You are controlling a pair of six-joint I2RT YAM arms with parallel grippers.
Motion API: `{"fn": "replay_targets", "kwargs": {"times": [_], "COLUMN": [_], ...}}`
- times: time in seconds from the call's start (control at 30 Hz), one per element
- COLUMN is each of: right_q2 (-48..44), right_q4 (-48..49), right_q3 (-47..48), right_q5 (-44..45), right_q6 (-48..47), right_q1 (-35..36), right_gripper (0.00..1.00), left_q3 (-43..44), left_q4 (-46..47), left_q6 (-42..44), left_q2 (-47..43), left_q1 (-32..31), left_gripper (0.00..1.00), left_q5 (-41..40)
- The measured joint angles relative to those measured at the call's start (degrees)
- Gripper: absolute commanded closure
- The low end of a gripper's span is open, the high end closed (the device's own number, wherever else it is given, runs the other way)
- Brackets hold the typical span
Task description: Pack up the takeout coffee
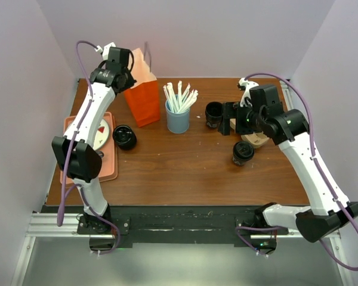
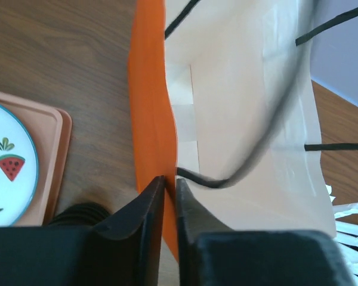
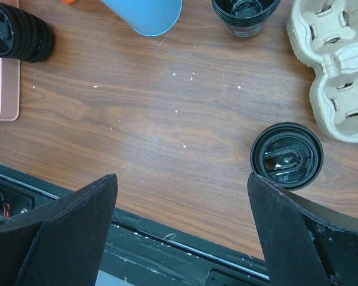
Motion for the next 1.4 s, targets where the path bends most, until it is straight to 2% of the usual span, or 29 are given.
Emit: {"fn": "replay_targets", "kwargs": {"times": [0.07,0.3,0.47,0.6,0.77,0.9,1.03,1.17,1.3,1.4], "right_q2": [0.3,1.0,1.9,2.5,2.5,0.7,-2.5,-4.7,-5.2,-5.1], "right_q4": [0.0,-0.1,-0.5,-0.8,-1.2,-0.3,0.6,1.8,2.8,3.3], "right_q3": [0.0,0.5,4.3,7.6,9.9,8.9,7.3,7.3,7.2,6.3], "right_q5": [0.0,0.0,0.0,0.2,2.0,5.2,8.3,10.9,11.9,11.8], "right_q6": [0.0,0.0,0.1,0.5,1.7,3.1,5.0,5.9,6.6,7.0], "right_q1": [0.0,0.0,0.0,0.0,0.0,0.0,0.0,0.0,0.0,0.0], "right_gripper": [0.07,0.07,0.06,0.06,0.05,0.05,0.05,0.05,0.05,0.05], "left_q3": [1.0,9.0,9.5,7.5,2.3,-7.4,-16.7,-24.4,-31.3,-32.5], "left_q4": [0.0,0.5,1.3,1.4,0.9,1.4,2.5,2.7,2.7,2.4], "left_q6": [0.7,5.1,7.1,8.4,11.4,13.3,14.6,16.2,18.3,20.3], "left_q2": [0.0,-0.8,-5.8,-13.1,-23.8,-34.7,-41.8,-43.9,-42.3,-38.8], "left_q1": [0.1,0.2,0.3,0.4,0.4,0.4,0.0,-3.1,-8.0,-11.1], "left_gripper": [1.0,1.0,1.0,1.0,1.0,1.0,1.0,1.0,1.0,1.0], "left_q5": [-0.2,-1.0,1.5,7.0,16.3,26.7,37.8,44.2,45.4,45.6]}}
